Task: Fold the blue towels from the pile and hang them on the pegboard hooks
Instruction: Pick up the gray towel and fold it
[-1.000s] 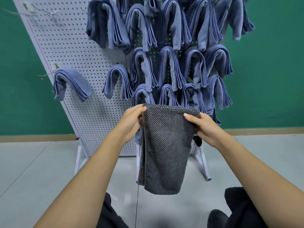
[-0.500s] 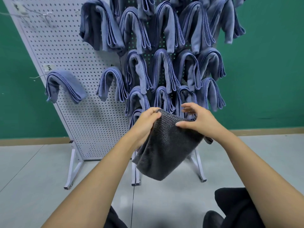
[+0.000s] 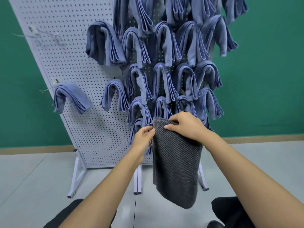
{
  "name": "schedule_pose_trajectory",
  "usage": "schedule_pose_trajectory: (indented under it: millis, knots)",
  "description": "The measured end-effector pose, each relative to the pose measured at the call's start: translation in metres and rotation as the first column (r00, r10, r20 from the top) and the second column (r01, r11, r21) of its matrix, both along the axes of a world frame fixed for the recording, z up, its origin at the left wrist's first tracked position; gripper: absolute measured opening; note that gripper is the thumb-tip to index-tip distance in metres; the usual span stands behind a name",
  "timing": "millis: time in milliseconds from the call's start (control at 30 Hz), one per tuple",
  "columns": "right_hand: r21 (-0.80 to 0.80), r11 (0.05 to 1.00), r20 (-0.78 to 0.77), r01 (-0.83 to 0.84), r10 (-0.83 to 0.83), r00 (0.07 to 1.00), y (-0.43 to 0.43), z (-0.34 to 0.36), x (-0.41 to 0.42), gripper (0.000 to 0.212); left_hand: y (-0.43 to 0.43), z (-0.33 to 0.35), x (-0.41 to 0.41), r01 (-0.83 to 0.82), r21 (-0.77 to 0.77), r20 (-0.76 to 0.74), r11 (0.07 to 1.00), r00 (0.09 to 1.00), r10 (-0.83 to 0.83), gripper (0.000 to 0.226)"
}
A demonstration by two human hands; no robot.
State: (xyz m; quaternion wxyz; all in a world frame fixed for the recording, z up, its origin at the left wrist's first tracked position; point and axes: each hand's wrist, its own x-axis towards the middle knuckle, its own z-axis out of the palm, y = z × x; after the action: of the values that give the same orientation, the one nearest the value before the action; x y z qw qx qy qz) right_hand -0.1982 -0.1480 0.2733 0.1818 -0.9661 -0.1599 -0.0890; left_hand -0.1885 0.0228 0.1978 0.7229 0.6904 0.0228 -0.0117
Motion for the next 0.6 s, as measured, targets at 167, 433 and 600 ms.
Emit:
schedule_pose_trajectory:
  millis: [167, 433, 600]
  knots:
    - [0.080, 0.996, 0.035, -0.051, 0.048, 0.998, -0.001, 0.046, 0.000, 0.041, 0.000, -0.028, -0.012, -0.043, 0.062, -0.125, 0.997, 0.991, 0.051, 0.058]
    - [0.477, 0.871, 0.149, -0.115, 0.049, 0.988, -0.027, 0.132, -0.004, 0.044, 0.001, -0.029, -0.022, 0.024, -0.470, -0.389, 0.882, 0.891, -0.232, 0.059]
    - [0.774, 0.633, 0.051, -0.008, -0.049, 0.997, -0.066, 0.117, 0.008, 0.033, 0.021, -0.012, -0.017, -0.004, -0.718, -0.297, 0.696, 0.906, -0.301, 0.029]
